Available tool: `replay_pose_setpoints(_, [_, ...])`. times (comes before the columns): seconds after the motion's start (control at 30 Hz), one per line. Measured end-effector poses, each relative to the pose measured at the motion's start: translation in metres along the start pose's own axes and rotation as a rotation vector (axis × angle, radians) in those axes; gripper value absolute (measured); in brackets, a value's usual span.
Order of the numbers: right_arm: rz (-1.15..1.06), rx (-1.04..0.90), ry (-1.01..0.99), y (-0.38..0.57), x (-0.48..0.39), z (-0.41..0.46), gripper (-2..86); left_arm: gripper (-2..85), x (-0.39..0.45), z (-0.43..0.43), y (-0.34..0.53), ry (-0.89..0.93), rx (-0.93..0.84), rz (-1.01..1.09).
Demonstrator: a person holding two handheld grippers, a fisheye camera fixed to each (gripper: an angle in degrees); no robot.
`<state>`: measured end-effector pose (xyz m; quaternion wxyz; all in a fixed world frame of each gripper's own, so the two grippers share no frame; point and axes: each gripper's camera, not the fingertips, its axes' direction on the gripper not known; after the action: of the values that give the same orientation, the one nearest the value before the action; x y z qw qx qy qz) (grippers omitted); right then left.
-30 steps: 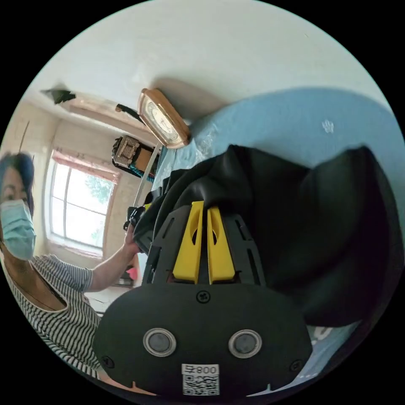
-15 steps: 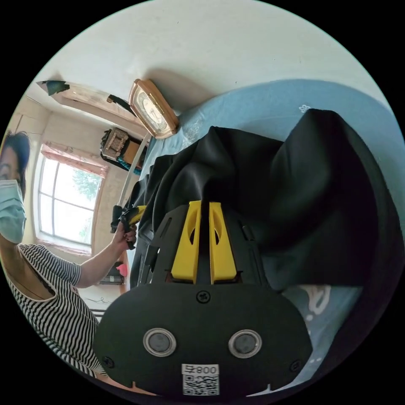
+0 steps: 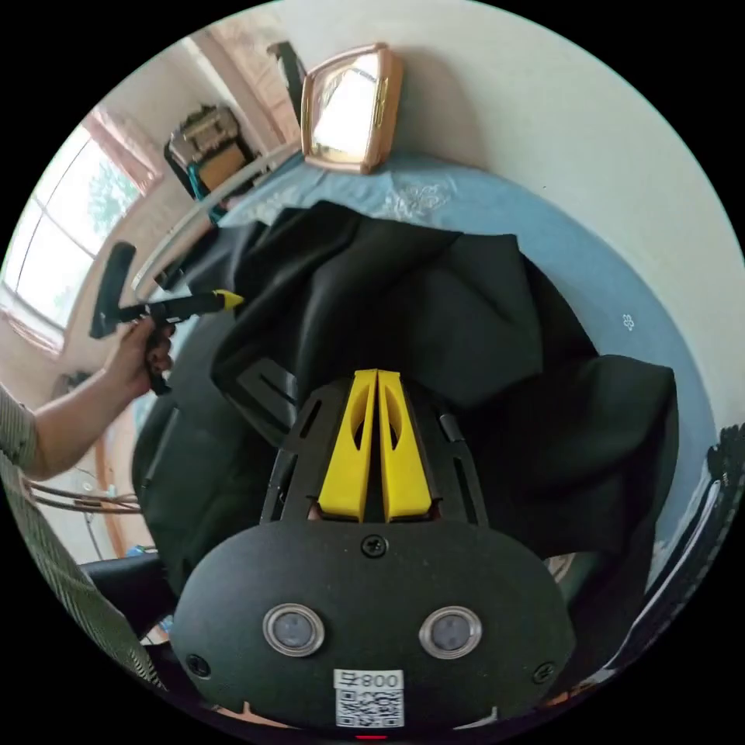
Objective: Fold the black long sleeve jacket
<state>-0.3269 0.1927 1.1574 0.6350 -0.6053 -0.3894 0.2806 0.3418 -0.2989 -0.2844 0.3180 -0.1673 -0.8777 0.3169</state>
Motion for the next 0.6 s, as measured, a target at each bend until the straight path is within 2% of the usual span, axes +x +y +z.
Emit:
replay_pose_setpoints(0.1, [-0.070,-0.015,0.142,0.008,-0.026,0.017,0.1,1.9,-0.016,-0.013,0.020,0.108,0.053,-0.082])
replay_pose_setpoints(0.2, [-0.069,0.036,0.210,0.018,-0.041,0.021,0.1,0.9,-0.002,-0.035,0.034,0.097,0.148,-0.119])
replay_pose_setpoints(0.33, [-0.060,0.037,0.252,0.023,-0.053,0.025,0.1,0.4,0.043,-0.040,0.039,0.274,0.244,0.005])
replay_pose_setpoints(0.37, [-0.052,0.030,0.249,0.022,-0.053,0.025,0.1,0.3,0.061,-0.029,0.035,0.327,0.205,0.070])
replay_pose_setpoints(0.43, [-0.017,0.022,0.213,0.022,-0.049,0.023,0.1,0.2,0.085,-0.006,0.031,0.310,0.102,0.145])
replay_pose_setpoints(0.5, [0.019,0.022,0.157,0.025,-0.042,0.020,0.1,0.2,0.097,0.021,0.033,0.140,-0.024,0.163])
replay_pose_setpoints(0.53, [0.060,0.016,0.104,0.026,-0.035,0.015,0.1,0.2,0.097,0.026,0.034,0.102,-0.047,0.164])
replay_pose_setpoints(0.6, [0.106,0.042,0.037,0.030,-0.024,0.003,0.1,0.2,0.093,0.027,0.039,0.154,-0.040,0.143])
